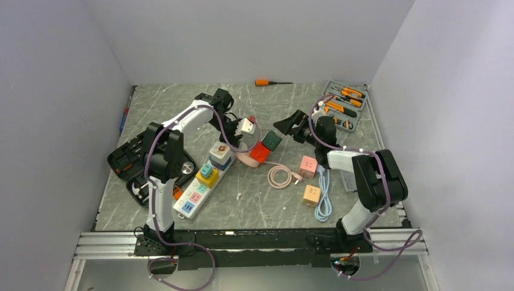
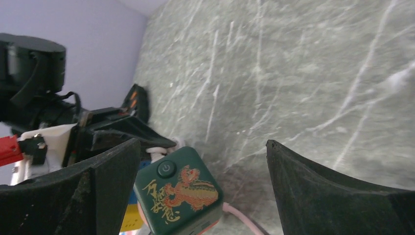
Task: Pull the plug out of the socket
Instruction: Remove the plug from the socket.
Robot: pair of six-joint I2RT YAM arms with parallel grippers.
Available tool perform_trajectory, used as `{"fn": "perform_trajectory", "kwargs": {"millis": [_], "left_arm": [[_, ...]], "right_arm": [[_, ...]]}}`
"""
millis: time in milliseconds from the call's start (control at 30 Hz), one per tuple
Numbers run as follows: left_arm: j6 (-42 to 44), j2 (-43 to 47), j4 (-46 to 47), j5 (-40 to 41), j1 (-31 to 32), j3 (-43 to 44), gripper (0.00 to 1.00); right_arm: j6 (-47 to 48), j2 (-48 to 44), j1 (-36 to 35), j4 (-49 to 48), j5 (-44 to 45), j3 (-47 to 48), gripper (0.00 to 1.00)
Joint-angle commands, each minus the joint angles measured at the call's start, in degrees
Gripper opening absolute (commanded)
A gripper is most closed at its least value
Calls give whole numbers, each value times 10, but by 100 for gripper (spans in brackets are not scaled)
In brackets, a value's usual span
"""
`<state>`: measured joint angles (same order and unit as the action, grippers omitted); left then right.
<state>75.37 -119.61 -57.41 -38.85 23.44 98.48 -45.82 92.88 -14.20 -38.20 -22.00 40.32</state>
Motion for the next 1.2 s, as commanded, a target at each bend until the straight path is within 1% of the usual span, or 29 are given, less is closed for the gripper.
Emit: {"fn": "perform_trajectory", "kwargs": {"millis": [0, 67, 167, 300, 467, 567, 633, 667, 700, 767, 833, 867, 1067, 1100, 1167], "left_arm": [[14, 60, 10, -32, 0, 6, 0], [11, 61, 14, -32, 0, 4, 0], [10, 65, 23, -32, 0, -3, 0], [18, 69, 26, -26, 0, -13, 0], [19, 71, 32, -22, 0, -19, 0], [18, 67, 28, -22, 0, -15, 0], [19, 63, 23, -22, 2, -11, 0], [22, 60, 18, -21, 3, -9, 0], [26, 59, 11, -19, 4, -9, 2], [37, 55, -4, -18, 7, -9, 9], [49, 50, -21, -18, 9, -10, 16], [52, 48, -27, -16, 9, -11, 22], [76, 36, -51, -14, 18, -14, 44], [80, 35, -54, -14, 20, -14, 47], [84, 29, -56, -11, 26, -13, 49]], "right_arm": [[-74, 32, 3, -147, -96, -11, 100], [-107, 50, -2, -182, -118, -19, 100], [-126, 57, -15, -221, -135, -35, 100], [-121, 48, -48, -217, -148, -41, 100], [-130, 19, -76, -240, -162, -54, 100], [-98, -11, -93, -205, -167, -51, 100], [-50, -36, -109, -149, -158, -43, 100], [-10, -49, -120, -117, -149, -39, 100], [19, -62, -130, -87, -138, -34, 100], [67, -79, -150, -31, -117, -26, 100], [85, -85, -158, -10, -115, -26, 100], [84, -85, -158, -8, -116, -27, 100], [77, -73, -159, -10, -121, -34, 100], [75, -70, -160, -11, -122, -34, 100], [73, -64, -161, -13, -124, -33, 100]]}}
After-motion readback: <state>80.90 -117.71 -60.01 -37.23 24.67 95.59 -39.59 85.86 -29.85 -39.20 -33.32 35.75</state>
